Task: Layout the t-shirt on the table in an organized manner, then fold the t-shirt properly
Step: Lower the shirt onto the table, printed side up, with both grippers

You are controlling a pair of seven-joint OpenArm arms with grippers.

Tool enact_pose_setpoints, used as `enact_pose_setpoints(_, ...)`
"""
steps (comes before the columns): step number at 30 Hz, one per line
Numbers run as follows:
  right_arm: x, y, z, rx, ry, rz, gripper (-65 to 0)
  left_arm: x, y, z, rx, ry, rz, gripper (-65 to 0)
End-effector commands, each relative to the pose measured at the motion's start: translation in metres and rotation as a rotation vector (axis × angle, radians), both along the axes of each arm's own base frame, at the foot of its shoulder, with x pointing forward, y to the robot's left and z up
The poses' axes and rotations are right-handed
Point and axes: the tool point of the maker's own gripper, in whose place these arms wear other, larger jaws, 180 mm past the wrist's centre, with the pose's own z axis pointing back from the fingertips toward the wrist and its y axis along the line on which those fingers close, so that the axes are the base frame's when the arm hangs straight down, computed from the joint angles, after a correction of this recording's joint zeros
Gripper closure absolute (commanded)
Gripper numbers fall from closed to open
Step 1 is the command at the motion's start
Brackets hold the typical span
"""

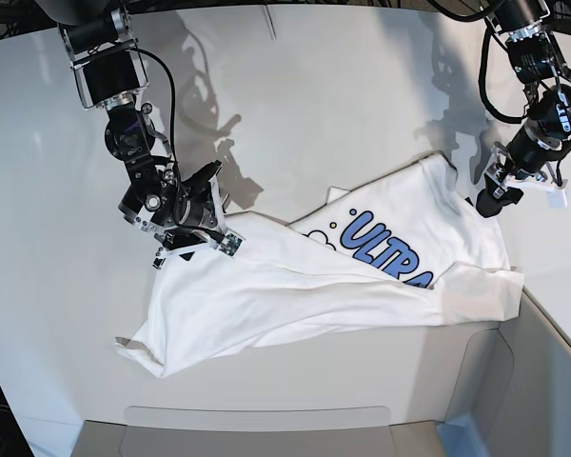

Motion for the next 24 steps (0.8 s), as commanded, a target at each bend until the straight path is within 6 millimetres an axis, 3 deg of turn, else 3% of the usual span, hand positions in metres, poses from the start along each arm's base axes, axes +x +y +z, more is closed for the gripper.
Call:
enact_pose_setpoints(1,0.012,0.002,0.015,0.01,-0.042,0.006,-29.3,0.007,0.003,0.015,0.015,-0.044,-0.004,-30.3)
enact_pose_setpoints(7,0.01,-0.001,-0.015,-0.015,0.06,0.011,-27.4,0.008,0.002,0.02,0.023,-0.057,-0.009,-30.3)
enact_pose_setpoints(11,0.017,-0.004,-0.014,-0.03,0.08,0.042,-14.3,0.008,0.001,0.019,0.022,-0.055,-0.011,-30.3)
enact_pose_setpoints(14,0.027,-0.006,-0.004,-0.038,0.054,0.037,0.0,0.008,0.0,0.018,0.021,-0.053,-0.016,-30.2)
enact_pose_setpoints(19,0.037,-0.007,0.02,-0.061,-0.01,0.041,0.0,0.003,-0.001,0.014,0.02,-0.038,-0.019,-30.2)
enact_pose_setpoints(24,0.043,0.006,0.072,-0.015,-0.165,0.056,0.0,0.005,-0.006,0.025,0.046,-0.064,-0.041,-30.2)
